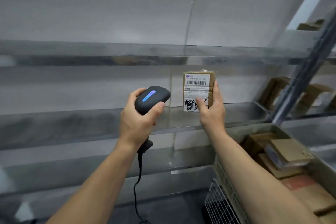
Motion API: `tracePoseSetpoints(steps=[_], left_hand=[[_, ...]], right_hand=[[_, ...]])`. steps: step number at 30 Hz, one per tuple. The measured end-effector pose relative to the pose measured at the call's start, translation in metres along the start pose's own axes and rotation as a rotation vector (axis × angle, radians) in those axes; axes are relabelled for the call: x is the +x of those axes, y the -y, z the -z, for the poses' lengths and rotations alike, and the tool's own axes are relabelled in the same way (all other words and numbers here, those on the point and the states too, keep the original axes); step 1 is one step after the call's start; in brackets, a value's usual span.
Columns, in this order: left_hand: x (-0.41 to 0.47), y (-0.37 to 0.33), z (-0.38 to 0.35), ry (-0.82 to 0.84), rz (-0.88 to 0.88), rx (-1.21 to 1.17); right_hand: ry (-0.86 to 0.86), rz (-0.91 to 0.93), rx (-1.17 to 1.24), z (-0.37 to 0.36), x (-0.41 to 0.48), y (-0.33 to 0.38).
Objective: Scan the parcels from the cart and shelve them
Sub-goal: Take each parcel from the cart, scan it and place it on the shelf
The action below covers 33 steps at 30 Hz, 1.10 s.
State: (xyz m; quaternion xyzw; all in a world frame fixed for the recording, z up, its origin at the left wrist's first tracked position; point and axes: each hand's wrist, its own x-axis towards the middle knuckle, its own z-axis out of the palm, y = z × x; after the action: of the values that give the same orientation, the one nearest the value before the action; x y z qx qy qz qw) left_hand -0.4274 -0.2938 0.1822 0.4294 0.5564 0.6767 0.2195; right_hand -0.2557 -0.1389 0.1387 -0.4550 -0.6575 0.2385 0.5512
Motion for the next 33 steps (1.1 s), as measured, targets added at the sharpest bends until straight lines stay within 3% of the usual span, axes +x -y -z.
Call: tracePoseSetpoints(steps=[11,33], left_hand=[[0.012,-0.012,0.13,-0.297,-0.069,0.063],[0.066,-0.054,0.439,-0.513,-0.205,0.198]], right_hand=[[0.208,0.155,0.245,-0.142,-0.01,0.094],[0.298,0.318,0.586,-0.416,-0.084,0.321]])
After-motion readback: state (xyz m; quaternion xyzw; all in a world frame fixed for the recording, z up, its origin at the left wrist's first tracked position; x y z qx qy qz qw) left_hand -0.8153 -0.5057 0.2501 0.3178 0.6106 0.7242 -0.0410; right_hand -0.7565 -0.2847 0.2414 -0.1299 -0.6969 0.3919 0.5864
